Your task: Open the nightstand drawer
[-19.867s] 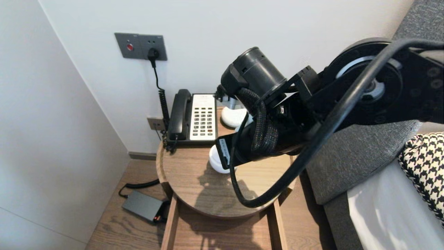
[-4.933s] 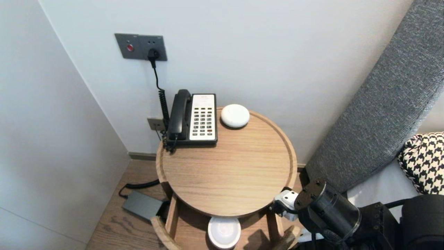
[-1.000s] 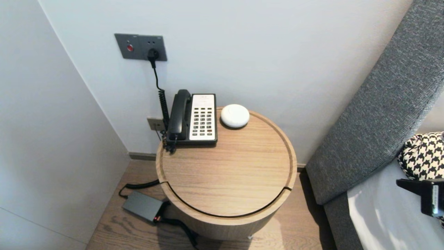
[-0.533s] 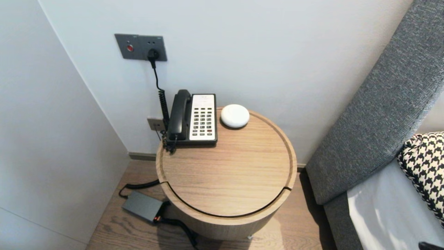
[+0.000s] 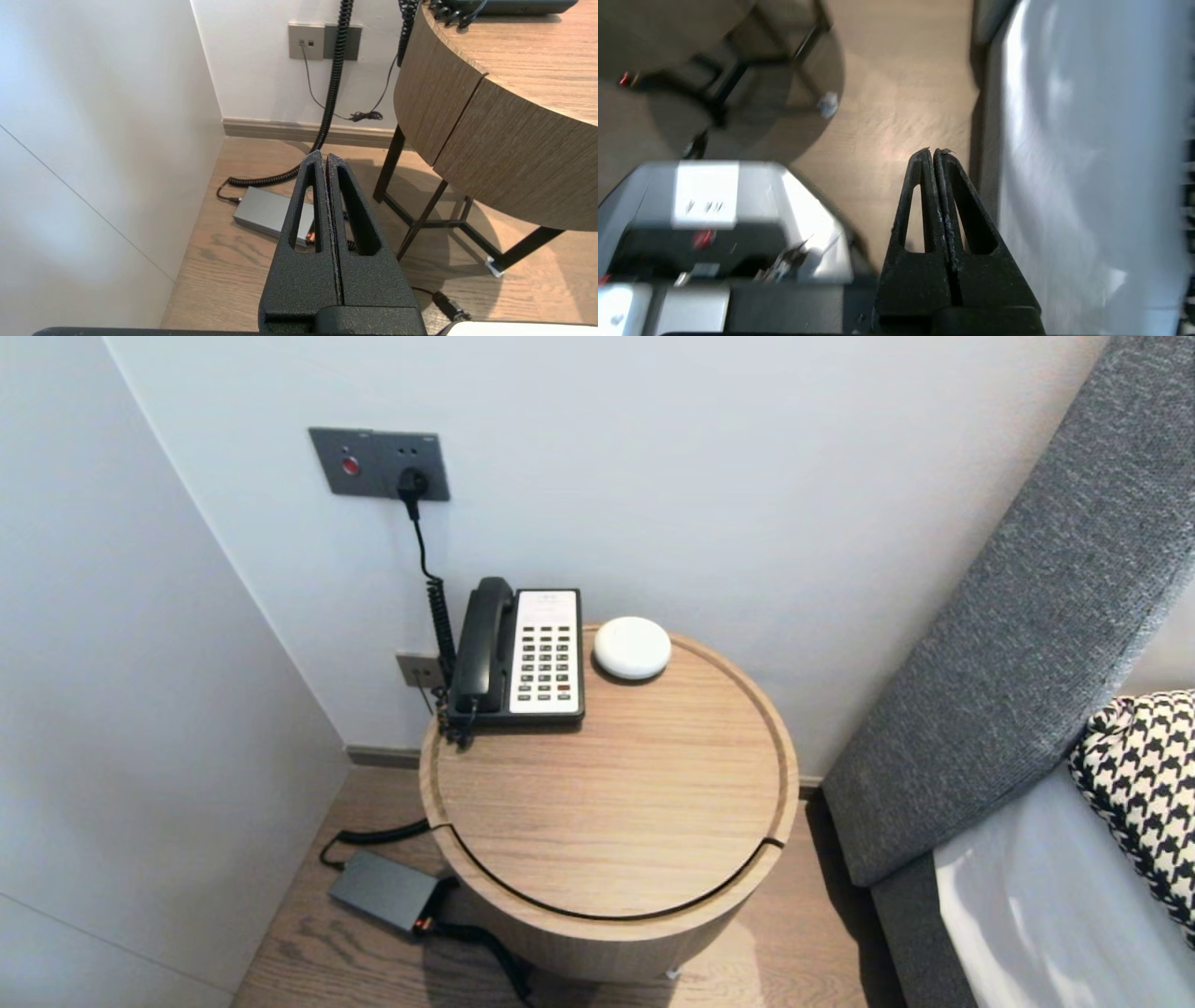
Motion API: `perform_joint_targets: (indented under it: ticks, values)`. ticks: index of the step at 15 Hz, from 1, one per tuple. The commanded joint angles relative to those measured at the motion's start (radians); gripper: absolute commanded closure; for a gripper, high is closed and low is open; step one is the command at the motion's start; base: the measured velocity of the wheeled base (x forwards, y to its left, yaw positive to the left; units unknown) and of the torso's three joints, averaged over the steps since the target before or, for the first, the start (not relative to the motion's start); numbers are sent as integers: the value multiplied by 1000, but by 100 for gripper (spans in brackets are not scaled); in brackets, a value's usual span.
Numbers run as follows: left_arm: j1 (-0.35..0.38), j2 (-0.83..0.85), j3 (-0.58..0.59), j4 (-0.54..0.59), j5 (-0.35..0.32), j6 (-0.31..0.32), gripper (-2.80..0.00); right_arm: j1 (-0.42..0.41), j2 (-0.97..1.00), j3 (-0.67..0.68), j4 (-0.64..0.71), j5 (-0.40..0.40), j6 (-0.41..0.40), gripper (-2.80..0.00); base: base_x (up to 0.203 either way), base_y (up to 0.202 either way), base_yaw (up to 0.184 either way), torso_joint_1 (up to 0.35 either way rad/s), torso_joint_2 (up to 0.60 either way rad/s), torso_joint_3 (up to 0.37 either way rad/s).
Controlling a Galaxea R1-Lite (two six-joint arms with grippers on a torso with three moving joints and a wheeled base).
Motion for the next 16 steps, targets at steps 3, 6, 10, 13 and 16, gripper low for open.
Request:
perform_joint_targets:
  ticks: [3,6,10,13,16]
  values:
    - [0,0,12,-1,0,0,0,-5,-41,50,-68,-55,1,0,0,0,0,0,0,0]
    - [0,0,12,-1,0,0,0,-4,-41,126,-208,-104,-3,0,0,0,0,0,0,0]
    - [0,0,12,-1,0,0,0,-4,-41,140,-209,-77,1,0,0,0,0,0,0,0]
    - [0,0,12,-1,0,0,0,-2,-43,143,-208,-67,0,0,0,0,0,0,0,0]
    - [0,0,12,-1,0,0,0,-2,-47,147,-217,-66,-8,0,0,0,0,0,0,0]
